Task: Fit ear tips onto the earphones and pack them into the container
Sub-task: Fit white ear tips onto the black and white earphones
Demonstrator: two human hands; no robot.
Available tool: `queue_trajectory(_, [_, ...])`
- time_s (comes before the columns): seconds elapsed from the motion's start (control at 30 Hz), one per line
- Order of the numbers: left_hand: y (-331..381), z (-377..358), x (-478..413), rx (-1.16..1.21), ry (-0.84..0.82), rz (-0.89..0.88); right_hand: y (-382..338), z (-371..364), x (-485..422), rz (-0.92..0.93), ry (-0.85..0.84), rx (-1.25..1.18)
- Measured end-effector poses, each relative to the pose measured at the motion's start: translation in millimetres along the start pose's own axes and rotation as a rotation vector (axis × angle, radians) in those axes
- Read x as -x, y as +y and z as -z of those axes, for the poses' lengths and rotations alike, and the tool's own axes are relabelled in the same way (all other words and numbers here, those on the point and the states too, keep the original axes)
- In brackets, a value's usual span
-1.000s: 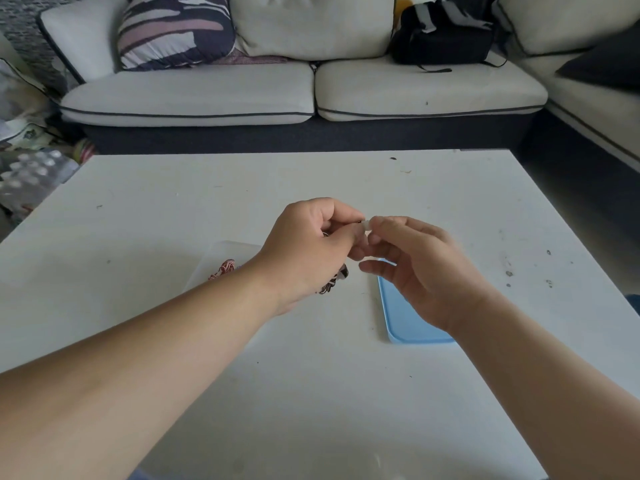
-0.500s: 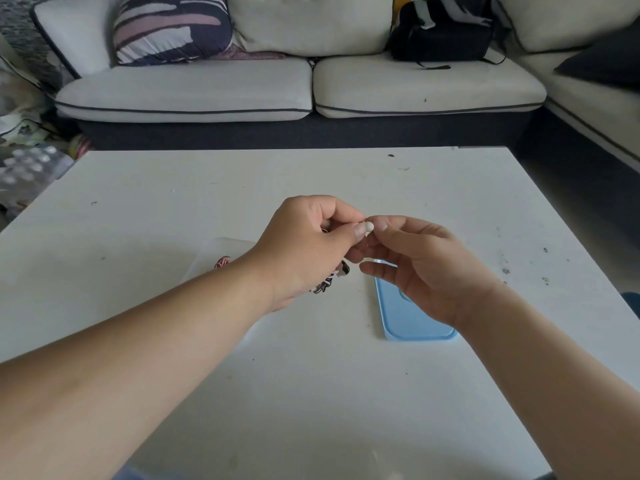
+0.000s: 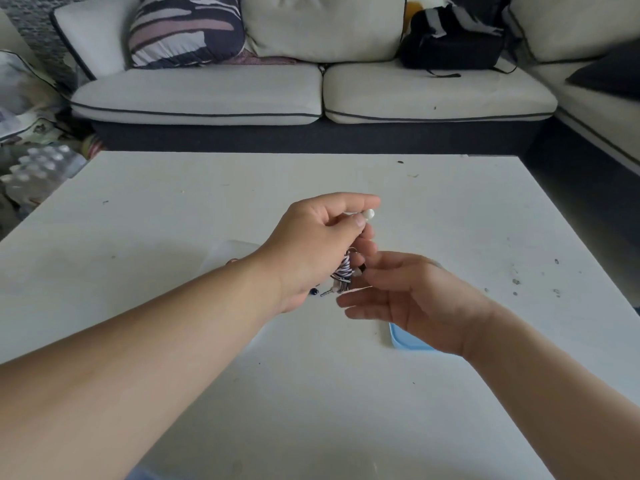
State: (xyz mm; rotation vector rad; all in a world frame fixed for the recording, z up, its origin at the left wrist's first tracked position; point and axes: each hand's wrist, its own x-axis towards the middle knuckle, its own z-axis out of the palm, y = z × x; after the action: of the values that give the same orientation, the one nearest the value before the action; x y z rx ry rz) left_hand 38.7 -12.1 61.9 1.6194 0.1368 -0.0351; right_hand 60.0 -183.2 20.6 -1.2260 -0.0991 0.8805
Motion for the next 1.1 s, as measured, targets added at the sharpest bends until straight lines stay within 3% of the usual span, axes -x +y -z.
queue_trajectory(0.13, [-3,2,-3,0.067,0.035,0.096,5,2,-2,0.077,0.068,-0.016])
queue_trajectory(0.4, [-8,4,-6,0.063,0.147,0.106,2,4,-2,0.154,0.209,-0.005])
queue_trajectory(0.67, [-8,-4,-6,-0.008,0.155,0.099,0,10,0,0.217,0.217,-0.106])
queue_trajectory(0.87, [-11,-8,-3,-0.123,0.109,0.116,0,14,3,0.23,0.217,-0.098])
queue_trajectory(1.1, [-11,-10,1,-0.197,-0.072,0.122,0,21,3,0.192,0.205,-0.039])
